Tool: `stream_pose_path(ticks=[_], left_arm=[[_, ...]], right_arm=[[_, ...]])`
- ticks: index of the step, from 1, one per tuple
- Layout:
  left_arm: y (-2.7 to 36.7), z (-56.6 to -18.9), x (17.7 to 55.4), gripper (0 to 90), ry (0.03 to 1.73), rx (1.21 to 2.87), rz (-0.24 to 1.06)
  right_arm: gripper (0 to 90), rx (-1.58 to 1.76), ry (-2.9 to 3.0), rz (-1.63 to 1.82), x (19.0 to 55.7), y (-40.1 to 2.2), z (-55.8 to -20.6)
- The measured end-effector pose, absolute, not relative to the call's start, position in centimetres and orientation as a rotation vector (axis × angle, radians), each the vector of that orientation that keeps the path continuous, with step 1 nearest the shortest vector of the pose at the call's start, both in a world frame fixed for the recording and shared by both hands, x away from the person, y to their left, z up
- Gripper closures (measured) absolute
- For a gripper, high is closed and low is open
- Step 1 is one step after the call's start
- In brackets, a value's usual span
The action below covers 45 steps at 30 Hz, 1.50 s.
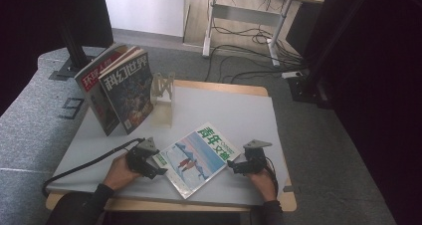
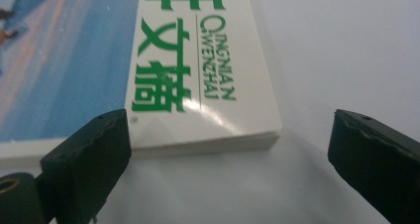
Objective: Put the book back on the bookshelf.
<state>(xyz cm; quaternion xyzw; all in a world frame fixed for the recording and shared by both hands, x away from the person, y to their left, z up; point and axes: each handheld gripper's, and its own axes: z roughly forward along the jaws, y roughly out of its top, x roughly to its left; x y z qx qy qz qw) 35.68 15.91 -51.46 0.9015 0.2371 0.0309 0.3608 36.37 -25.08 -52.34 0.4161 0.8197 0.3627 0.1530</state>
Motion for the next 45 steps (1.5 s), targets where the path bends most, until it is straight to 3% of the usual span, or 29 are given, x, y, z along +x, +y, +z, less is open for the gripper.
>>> stream_pose_path(ticks=[28,45], left_arm=[[16.1,-51.5,34.5,13.5,0.630,2.331,0.064],[16.3,-51.4,32.5,15.3,0.602,2.303,-0.018]], right_arm=[[0.0,1.247,2.302,1.015,37.8,-25.2,-53.1],[0.0,1.296,2.267,1.034,41.7,-24.5,-53.3]])
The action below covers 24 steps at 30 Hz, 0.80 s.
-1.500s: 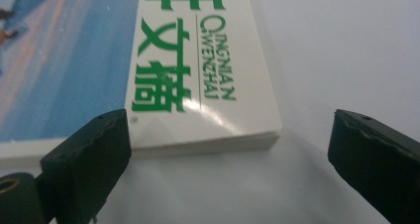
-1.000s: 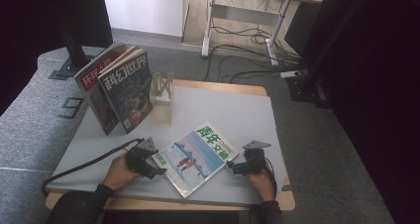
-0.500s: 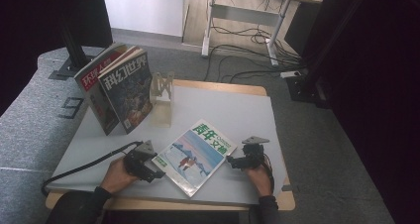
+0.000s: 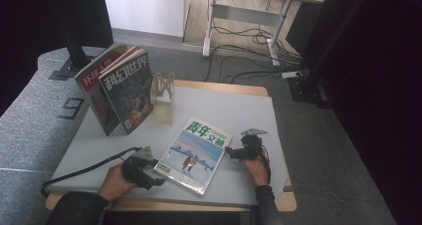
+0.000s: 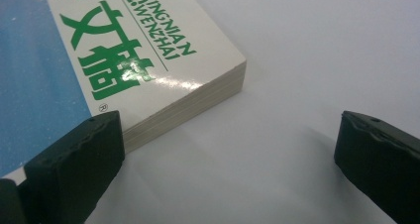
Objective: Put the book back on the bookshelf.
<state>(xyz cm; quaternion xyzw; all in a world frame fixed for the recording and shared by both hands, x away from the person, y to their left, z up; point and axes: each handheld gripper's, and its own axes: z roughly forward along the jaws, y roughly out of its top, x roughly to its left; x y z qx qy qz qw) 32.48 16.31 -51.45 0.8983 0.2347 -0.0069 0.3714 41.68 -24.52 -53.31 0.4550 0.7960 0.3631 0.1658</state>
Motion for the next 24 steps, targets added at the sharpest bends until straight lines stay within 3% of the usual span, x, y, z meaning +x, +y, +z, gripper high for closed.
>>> stream_pose_path(ticks=[12,24], left_arm=[[16.1,-51.5,31.3,19.5,0.589,2.281,-0.046],[16.2,-51.0,31.7,23.0,0.573,2.272,-0.079]], right_arm=[[0.0,1.316,2.247,1.035,43.7,-23.7,-53.4],[2.0,1.253,2.273,1.032,42.8,-23.6,-52.8]])
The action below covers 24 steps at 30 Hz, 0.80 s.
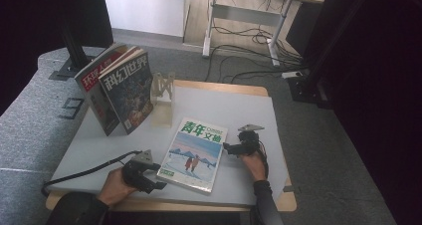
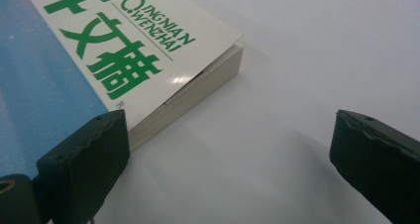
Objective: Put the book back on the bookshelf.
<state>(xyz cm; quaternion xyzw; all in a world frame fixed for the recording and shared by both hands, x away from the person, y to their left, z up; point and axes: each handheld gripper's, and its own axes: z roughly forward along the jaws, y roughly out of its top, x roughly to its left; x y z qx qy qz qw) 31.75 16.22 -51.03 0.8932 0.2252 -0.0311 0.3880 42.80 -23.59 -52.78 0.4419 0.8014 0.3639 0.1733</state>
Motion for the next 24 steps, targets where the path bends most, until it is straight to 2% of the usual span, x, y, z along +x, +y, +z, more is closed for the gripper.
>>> stream_pose_path(ticks=[6,15,24], left_arm=[[16.8,-50.6,32.4,21.1,0.572,2.303,0.001],[18.6,-51.4,35.1,14.7,0.668,2.325,0.213],[18.1,-52.0,37.6,12.5,0.673,2.301,0.177]], right_arm=[[2.0,1.258,2.267,1.043,42.3,-24.0,-52.6],[0.4,1.286,2.265,1.044,41.5,-25.1,-52.6],[0.0,1.285,2.298,1.039,40.9,-24.9,-53.0]])
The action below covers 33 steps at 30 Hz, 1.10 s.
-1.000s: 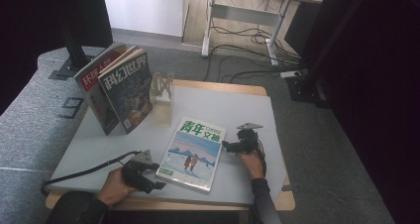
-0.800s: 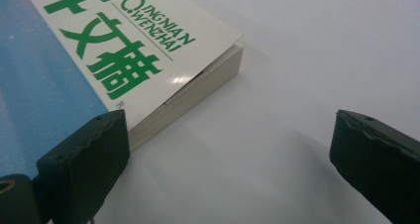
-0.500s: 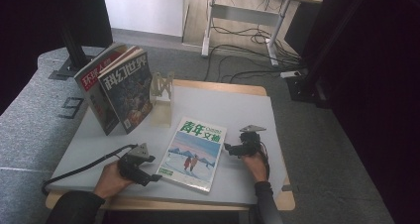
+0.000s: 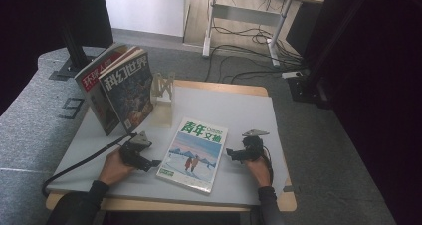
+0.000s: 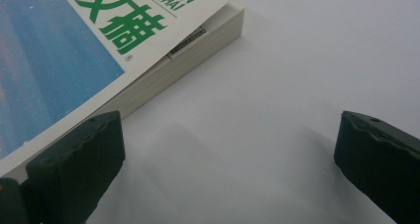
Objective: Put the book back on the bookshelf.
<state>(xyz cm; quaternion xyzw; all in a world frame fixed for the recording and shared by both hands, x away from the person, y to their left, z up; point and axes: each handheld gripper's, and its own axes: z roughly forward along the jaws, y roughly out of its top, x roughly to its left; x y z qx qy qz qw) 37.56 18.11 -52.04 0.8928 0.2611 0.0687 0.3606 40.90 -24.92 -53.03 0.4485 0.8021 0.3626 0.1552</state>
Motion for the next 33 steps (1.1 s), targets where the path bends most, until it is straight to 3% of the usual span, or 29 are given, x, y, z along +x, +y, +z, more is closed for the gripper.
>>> stream_pose_path(ticks=[17,33], left_arm=[[17.5,-51.8,36.5,13.4,0.663,2.280,0.195],[15.6,-52.1,35.3,13.7,0.595,2.288,0.090]], right_arm=[[0.0,1.262,2.309,1.046,40.0,-25.0,-53.0],[0.0,1.265,2.304,1.047,39.6,-25.4,-53.0]])
